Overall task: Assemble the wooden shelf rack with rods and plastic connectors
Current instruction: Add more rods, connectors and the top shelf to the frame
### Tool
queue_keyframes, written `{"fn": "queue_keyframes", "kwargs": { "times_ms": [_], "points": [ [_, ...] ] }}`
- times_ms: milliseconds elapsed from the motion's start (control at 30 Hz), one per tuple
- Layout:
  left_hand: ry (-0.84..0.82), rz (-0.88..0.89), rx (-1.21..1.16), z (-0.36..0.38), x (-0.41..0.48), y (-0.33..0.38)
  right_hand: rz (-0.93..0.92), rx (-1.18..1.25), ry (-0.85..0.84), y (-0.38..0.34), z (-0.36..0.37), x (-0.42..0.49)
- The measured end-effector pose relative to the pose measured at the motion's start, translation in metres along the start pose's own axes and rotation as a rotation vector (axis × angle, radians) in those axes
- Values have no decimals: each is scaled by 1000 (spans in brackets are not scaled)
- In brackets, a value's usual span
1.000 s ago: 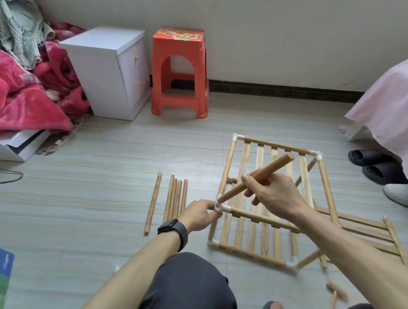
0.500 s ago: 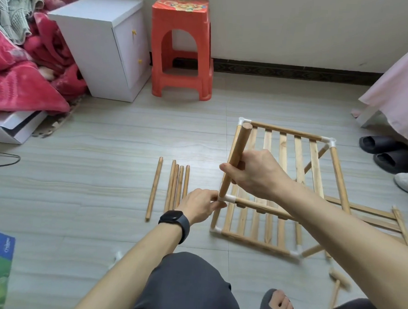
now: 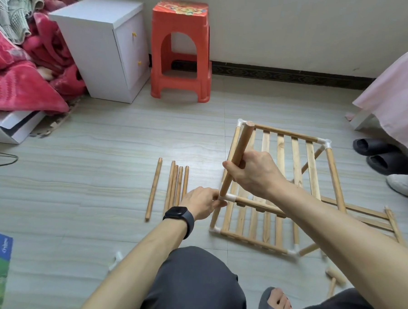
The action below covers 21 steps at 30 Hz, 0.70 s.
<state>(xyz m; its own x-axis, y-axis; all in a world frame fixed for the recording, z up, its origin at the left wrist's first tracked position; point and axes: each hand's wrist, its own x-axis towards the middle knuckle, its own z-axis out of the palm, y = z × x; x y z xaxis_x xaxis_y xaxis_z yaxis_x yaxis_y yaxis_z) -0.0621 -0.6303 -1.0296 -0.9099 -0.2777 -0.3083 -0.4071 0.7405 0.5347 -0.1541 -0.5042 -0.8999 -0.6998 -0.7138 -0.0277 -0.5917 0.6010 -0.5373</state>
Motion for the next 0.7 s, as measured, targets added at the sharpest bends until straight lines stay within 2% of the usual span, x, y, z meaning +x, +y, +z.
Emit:
{"fn": "queue_keyframes", "kwargs": {
  "times_ms": [67,233,300,367,433,500,700],
  "points": [
    [-16,6,11,0,-2,5,45,23,-57,5,1,-6],
    [-188,28,-127,6,-2,10,75,-61,-431,24,7,-17],
    [-268,52,-151,4,1,7,107,-59,-551,31,2,-14],
    [-278,33,-119,0,7,-1,150,-63,-618,39,-4,-6],
    [-215,-12,-45,-5,15,-14,167,-59,-574,47,-4,6],
    [-166,-57,1,-8,25,-30,130,-85,-460,52,-1,21],
    [-138,-254,56,-2,59,-83,52,-191,-213,63,23,88]
  ]
}}
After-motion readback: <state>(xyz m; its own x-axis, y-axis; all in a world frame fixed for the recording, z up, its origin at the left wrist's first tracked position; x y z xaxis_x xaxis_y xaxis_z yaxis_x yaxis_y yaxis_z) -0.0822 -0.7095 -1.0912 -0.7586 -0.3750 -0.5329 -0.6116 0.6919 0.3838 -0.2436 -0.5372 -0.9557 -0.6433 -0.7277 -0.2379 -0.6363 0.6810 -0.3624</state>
